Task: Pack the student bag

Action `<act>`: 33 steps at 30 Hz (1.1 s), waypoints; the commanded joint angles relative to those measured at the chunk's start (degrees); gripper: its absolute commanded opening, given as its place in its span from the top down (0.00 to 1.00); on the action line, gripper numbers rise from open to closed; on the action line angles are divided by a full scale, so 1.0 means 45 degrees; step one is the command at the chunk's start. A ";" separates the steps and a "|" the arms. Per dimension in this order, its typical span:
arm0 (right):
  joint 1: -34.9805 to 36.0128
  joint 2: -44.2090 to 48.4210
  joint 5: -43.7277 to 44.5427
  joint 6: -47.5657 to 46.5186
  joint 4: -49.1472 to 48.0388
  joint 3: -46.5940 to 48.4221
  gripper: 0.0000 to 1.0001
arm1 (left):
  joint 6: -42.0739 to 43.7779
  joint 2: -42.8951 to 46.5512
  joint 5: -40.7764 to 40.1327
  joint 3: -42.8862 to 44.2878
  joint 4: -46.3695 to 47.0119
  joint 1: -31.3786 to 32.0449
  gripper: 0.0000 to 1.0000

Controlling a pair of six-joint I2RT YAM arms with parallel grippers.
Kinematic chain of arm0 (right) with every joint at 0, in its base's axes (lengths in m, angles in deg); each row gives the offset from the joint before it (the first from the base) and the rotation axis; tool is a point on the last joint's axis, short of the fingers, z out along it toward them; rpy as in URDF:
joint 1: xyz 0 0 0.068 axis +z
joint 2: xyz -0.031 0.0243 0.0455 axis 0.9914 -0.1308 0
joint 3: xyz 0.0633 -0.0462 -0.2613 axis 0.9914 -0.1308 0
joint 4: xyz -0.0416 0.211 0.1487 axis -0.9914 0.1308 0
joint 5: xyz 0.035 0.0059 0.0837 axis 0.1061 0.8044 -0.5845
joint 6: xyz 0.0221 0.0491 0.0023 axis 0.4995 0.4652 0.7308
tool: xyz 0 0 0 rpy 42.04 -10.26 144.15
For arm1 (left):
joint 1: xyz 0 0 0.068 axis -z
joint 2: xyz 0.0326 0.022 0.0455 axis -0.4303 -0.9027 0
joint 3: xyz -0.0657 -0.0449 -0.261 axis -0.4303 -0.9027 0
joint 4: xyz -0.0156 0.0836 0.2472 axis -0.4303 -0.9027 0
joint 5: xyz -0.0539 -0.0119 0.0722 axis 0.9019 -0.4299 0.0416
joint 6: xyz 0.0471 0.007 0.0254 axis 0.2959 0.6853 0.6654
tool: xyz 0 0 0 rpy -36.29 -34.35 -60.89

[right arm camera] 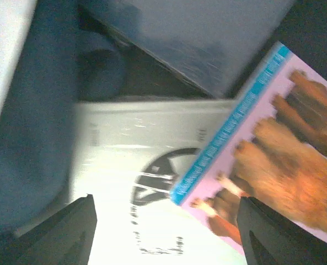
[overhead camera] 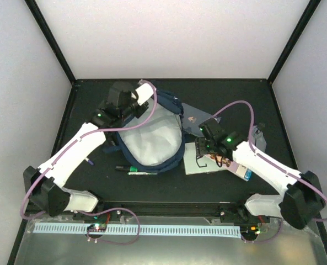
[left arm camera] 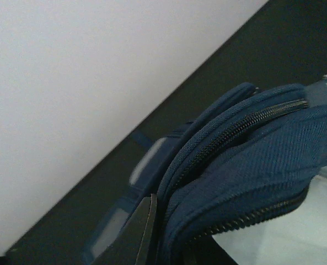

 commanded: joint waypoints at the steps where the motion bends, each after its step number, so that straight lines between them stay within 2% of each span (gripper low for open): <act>1: -0.0049 -0.1539 0.2490 0.1265 0.2552 0.1053 0.26 | -0.1566 0.1272 0.1666 -0.0649 0.2417 0.0056 0.99; 4: -0.0048 -0.2530 0.3019 0.1858 0.3323 0.1603 0.25 | -0.2172 0.1533 0.2324 -0.1460 0.2486 0.0054 0.98; 6: -0.0066 -0.2664 0.2973 0.2203 0.3290 0.1476 0.09 | -0.2443 0.1654 0.2859 -0.1850 0.2437 0.0049 0.98; 7: -0.0069 -0.2609 0.2852 0.2285 0.3176 0.1345 0.03 | -0.2593 0.1706 0.3097 -0.2015 0.2410 0.0054 0.99; 8: -0.0069 -0.2532 0.2734 0.2349 0.3055 0.1227 0.02 | -0.2821 0.1757 0.3293 -0.2180 0.2388 0.0040 0.98; 13: -0.0091 -0.2899 0.3024 0.2929 0.3194 0.1351 0.02 | -0.3528 0.1886 0.4300 -0.2830 0.2254 0.0057 0.98; 20: -0.0045 -0.4873 0.4211 0.4082 0.3972 0.2827 0.06 | -0.3734 0.2252 0.4127 -0.3153 0.1927 0.0057 0.98; 26: -0.0015 -0.5964 0.4016 0.4079 0.3541 0.2975 0.07 | -0.3563 0.2688 0.3787 -0.3557 0.2047 0.0038 0.98; 30: -0.0025 -0.6546 0.4416 0.4398 0.3667 0.2845 0.13 | -0.3478 0.2857 0.3667 -0.3649 0.2050 0.0020 0.98; 33: -0.0014 -0.6915 0.4662 0.4679 0.3851 0.2830 0.22 | -0.3441 0.2926 0.3651 -0.3674 0.2070 0.0035 0.98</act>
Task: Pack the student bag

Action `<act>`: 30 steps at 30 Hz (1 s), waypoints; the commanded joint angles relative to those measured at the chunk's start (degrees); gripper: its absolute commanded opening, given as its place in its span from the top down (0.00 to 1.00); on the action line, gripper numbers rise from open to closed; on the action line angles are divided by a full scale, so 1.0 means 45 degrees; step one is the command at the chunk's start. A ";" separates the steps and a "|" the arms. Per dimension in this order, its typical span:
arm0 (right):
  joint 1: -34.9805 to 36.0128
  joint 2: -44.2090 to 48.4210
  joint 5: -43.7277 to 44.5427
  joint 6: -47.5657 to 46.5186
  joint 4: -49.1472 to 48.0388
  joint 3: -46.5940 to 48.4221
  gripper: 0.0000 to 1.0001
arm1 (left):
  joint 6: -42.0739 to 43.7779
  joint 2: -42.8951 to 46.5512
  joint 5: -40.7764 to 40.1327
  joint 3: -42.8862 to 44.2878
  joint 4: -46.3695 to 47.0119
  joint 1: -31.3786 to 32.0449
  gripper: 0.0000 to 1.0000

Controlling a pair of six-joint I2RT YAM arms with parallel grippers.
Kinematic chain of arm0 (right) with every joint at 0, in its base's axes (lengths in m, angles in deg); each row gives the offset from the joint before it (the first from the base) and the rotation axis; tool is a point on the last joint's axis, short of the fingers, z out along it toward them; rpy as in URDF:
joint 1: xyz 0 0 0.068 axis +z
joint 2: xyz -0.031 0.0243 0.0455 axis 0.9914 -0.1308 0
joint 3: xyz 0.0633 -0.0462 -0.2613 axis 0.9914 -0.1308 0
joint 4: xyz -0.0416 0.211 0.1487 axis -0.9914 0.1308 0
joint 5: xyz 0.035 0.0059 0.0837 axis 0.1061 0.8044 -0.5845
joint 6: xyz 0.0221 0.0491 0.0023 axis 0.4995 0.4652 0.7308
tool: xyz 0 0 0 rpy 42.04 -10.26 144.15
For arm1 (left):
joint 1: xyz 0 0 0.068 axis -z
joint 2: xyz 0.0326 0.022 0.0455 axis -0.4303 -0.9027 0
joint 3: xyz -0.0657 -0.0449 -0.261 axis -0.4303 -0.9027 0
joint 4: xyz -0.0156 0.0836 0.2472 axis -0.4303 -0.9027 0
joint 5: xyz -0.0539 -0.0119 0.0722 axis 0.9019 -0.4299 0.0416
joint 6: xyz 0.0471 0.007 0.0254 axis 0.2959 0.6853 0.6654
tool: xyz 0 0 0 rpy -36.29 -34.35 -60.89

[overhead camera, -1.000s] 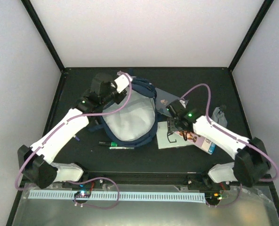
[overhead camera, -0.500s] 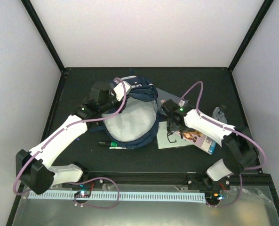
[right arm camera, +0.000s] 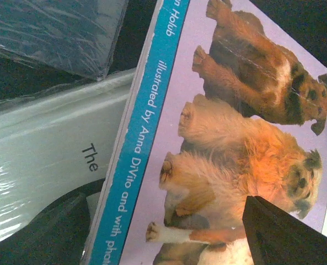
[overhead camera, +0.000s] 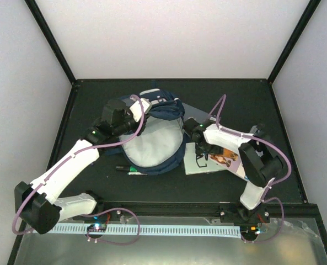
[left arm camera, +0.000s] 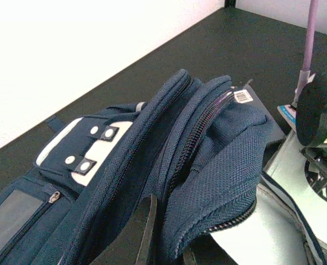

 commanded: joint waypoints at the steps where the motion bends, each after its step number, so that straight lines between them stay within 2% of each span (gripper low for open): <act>1: 0.0006 -0.0429 0.0988 0.0853 0.0319 -0.0006 0.27 | -0.0098 0.0552 0.0095 0.0192 0.0984 -0.0050 0.98; 3: -0.0006 -0.0362 0.1097 0.0977 0.0431 -0.0011 0.40 | -0.0074 0.0568 0.0093 0.0174 0.0993 -0.0041 0.98; 6: 0.0007 0.0193 0.1059 0.1018 0.0651 0.0001 0.68 | -0.0012 0.0588 0.0041 0.0149 0.0986 -0.0046 0.98; 7: -0.0005 0.0422 0.1044 0.0995 0.0731 0.0000 0.71 | 0.0004 0.0584 0.0036 0.0148 0.0984 -0.0046 0.98; 8: -0.0012 0.0685 0.1013 0.0963 0.0831 -0.0007 0.79 | 0.0014 0.0590 0.0026 0.0148 0.0984 -0.0050 0.98; 11: -0.0009 0.1590 0.0935 0.0786 0.1337 0.0193 0.83 | 0.0029 0.0594 0.0035 0.0147 0.1003 -0.0056 0.98; 14: 0.0019 0.2718 0.0650 0.0199 0.1691 0.0544 0.97 | 0.0029 0.0607 0.0045 0.0147 0.1003 -0.0041 0.99; 19: 0.0156 0.4977 -0.1100 -0.1640 0.1056 0.1053 0.98 | -0.0020 0.0583 0.0125 0.0163 0.1082 -0.0050 0.98; 23: 0.0163 0.6986 -0.3850 -0.3290 -0.0332 0.1069 0.98 | -0.0048 0.0561 0.0170 0.0168 0.1081 -0.0040 0.98; 26: 0.0177 0.8414 -0.6716 -0.4604 -0.1552 0.0979 0.98 | -0.0102 0.0553 0.0122 0.0178 0.1118 -0.0052 0.98; 28: 0.0191 0.8986 -0.8805 -0.5263 -0.2271 0.0881 0.98 | -0.0126 0.0520 0.0102 0.0222 0.1121 -0.0045 0.98; 30: 0.0398 0.9282 -0.9751 -0.5700 -0.2543 0.0953 0.98 | -0.0142 0.0514 0.0096 0.0279 0.1093 -0.0046 0.98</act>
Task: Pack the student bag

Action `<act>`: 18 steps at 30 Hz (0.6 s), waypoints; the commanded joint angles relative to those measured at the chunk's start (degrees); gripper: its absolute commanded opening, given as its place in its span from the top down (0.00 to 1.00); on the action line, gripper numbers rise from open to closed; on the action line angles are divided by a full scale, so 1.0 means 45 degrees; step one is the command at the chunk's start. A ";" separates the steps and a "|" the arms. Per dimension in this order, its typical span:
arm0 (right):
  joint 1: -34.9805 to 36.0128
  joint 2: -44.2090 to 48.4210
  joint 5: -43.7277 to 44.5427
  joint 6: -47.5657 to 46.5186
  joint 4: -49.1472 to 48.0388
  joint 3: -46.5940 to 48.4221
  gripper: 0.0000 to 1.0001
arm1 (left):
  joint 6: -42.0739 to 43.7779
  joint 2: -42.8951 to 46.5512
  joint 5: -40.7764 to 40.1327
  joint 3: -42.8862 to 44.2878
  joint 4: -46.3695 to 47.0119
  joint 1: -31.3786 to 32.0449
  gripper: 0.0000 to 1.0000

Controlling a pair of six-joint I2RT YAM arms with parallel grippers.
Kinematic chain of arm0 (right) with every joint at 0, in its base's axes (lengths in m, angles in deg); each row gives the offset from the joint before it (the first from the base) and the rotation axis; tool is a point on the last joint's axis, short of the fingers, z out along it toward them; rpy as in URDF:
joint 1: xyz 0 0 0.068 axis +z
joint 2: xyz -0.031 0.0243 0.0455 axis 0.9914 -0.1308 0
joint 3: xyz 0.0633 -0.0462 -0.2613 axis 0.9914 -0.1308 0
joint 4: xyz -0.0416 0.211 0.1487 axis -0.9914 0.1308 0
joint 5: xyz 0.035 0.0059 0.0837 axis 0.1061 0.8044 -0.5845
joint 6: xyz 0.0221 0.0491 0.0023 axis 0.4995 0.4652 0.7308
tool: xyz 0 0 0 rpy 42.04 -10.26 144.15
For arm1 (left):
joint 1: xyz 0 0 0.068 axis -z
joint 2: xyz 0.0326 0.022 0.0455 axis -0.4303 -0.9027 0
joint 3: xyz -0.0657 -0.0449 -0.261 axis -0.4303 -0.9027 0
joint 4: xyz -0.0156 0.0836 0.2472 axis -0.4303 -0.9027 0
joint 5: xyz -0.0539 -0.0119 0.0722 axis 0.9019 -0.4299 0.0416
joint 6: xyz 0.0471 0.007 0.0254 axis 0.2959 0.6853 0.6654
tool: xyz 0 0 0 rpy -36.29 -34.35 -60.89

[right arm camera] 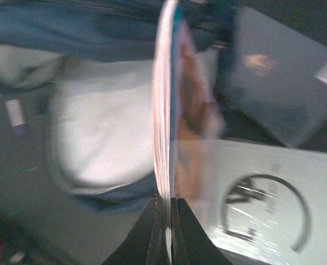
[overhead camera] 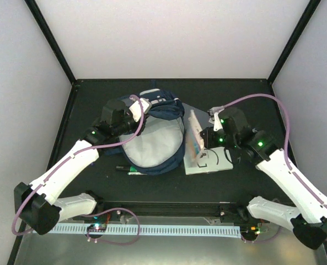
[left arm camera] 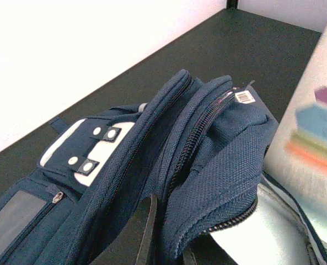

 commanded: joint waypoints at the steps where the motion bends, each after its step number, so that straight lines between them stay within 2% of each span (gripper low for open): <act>1: 0.0510 0.0786 -0.4265 -0.1994 -0.2023 0.0204 0.98 | -0.0200 0.0406 0.0177 0.0343 0.1068 -0.0041 0.98; 8: 0.1713 0.1299 -0.4291 -0.2557 -0.2931 0.0053 0.98 | -0.0422 0.0254 -0.0287 0.1065 0.0555 -0.0045 0.99; 13: 0.1740 0.1500 -0.5986 -0.2432 -0.3530 0.0402 0.98 | -0.0766 -0.0057 -0.0648 0.1829 0.0222 -0.0045 0.98; 18: 0.1736 0.2801 -0.5718 -0.1211 -0.6249 -0.1020 0.98 | -0.0912 -0.0447 -0.0589 0.2936 -0.0221 -0.0059 0.98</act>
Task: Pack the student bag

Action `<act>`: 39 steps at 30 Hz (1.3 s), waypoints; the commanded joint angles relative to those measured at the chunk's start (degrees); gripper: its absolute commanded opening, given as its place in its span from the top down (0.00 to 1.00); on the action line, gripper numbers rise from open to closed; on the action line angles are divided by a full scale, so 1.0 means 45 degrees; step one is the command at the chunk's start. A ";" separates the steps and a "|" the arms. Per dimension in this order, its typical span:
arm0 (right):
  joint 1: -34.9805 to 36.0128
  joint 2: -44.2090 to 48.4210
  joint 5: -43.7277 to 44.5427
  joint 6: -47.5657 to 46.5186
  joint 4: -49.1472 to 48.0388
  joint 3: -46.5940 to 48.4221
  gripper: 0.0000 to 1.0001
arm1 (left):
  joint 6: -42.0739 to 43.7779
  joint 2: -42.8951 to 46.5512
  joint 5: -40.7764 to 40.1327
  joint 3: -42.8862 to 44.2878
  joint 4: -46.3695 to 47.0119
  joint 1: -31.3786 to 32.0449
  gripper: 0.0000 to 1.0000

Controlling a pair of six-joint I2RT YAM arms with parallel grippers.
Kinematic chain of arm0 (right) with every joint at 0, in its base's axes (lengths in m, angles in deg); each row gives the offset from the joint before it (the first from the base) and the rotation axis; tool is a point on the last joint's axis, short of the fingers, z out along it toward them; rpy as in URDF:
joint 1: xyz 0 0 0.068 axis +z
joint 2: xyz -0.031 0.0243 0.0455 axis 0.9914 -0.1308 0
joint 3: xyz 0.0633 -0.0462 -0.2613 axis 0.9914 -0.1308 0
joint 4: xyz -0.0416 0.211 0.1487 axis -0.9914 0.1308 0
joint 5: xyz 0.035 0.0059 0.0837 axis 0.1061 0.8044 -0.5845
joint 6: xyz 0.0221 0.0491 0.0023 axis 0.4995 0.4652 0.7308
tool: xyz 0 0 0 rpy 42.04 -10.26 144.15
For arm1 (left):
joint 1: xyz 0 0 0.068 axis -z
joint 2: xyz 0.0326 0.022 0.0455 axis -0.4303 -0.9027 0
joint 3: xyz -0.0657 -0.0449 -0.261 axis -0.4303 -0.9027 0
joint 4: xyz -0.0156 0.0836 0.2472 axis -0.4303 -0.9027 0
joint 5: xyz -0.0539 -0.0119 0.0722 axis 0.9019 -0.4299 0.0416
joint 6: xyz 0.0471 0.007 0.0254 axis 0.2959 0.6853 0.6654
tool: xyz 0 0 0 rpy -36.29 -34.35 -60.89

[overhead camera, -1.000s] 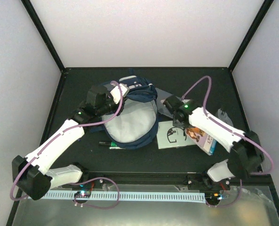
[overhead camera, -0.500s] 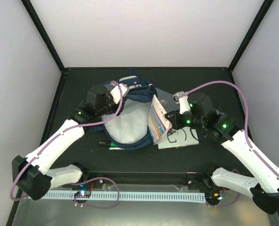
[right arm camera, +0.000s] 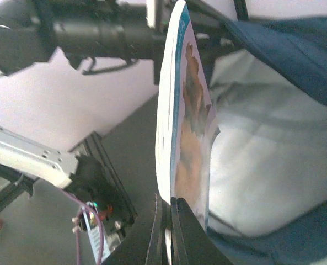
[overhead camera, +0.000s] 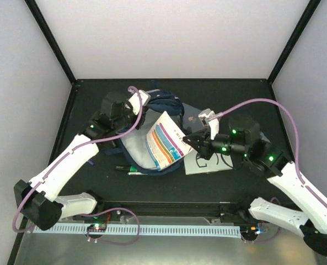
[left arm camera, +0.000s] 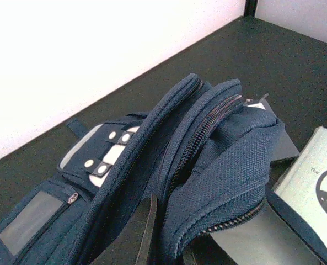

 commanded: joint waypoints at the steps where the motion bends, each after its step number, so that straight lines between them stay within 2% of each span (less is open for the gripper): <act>1: 0.0074 0.1541 -0.0296 0.0892 -0.3703 -0.1207 0.98 | -0.0348 -0.0107 0.0136 0.1878 0.0553 -0.0055 0.98; 5: 0.0074 0.2798 0.2078 0.1174 -0.6058 -0.2797 0.98 | 0.0093 -0.0242 -0.0002 0.2739 0.0241 -0.0053 0.98; 9: 0.0065 0.2929 0.3826 0.2620 -0.6952 -0.3310 0.98 | 0.0074 -0.0492 -0.0022 0.3603 0.0180 -0.0042 0.98; 13: 0.0067 0.2573 0.4798 0.5077 -0.7653 -0.3981 0.98 | -0.0235 -0.1173 0.0259 0.4829 -0.0128 -0.0041 0.98; 15: 0.0059 0.2670 0.5245 0.6751 -0.8580 -0.4794 0.98 | -0.0450 -0.1775 0.0359 0.5357 -0.0318 -0.0043 0.98; 19: 0.0072 0.2719 0.6027 0.8541 -1.0509 -0.6059 0.98 | -0.0895 -0.2291 0.0970 0.5809 -0.0377 -0.0057 0.99; 27: 0.0072 0.2130 0.8903 1.0324 -1.0299 -0.5948 0.98 | -0.1481 -0.2037 0.1939 0.5071 0.0041 -0.0044 0.99; 31: 0.0072 0.1597 0.9266 1.0848 -1.1758 -0.6366 0.98 | -0.2174 -0.1736 0.2340 0.4343 0.0687 -0.0043 0.98; 39: 0.0540 -0.0616 1.0073 1.1145 -1.4465 -0.6343 0.98 | -0.3193 -0.2281 0.3412 0.5072 0.0736 -0.0052 0.98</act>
